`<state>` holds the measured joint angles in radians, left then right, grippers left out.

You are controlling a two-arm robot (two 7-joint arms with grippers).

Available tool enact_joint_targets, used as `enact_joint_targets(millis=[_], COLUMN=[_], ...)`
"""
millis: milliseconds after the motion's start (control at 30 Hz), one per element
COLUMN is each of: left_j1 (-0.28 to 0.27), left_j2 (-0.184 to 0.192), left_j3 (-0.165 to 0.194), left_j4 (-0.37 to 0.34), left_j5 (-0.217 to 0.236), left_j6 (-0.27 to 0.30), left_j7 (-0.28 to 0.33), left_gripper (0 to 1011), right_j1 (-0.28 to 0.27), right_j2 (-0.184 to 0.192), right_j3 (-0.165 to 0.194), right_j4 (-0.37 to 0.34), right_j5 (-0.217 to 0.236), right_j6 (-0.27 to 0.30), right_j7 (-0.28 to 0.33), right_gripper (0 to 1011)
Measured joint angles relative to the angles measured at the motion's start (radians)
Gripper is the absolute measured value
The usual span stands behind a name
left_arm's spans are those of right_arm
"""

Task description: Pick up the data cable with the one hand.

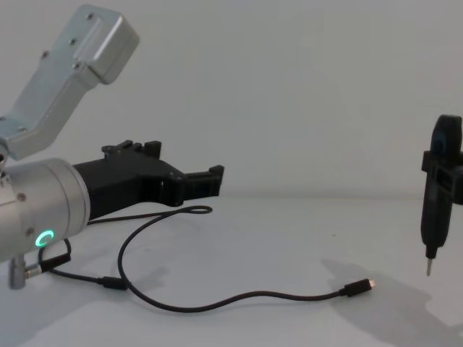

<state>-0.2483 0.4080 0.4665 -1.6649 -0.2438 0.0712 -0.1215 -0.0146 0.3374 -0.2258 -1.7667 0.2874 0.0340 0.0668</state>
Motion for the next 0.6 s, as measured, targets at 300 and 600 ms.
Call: enact_joint_targets(millis=[300, 600], left_j1=[-0.030, -0.096], left_j2=[0.040, 0.083], left_j3=[0.011, 0.032], left_j4=[-0.017, 0.006], left_j5=[-0.045, -0.074], left_j6=[0.061, 0.109], left_j7=[-0.126, -0.272], left_gripper=[1001, 1001], right_j1=[0.000, 0.000], right_j2=[0.000, 0.000], right_j3=[0.000, 0.000], right_j4=[0.000, 0.000], right_j5=[0.000, 0.000], right_j6=[0.000, 0.000], right_j7=[0.000, 0.000], right_gripper=[274, 274])
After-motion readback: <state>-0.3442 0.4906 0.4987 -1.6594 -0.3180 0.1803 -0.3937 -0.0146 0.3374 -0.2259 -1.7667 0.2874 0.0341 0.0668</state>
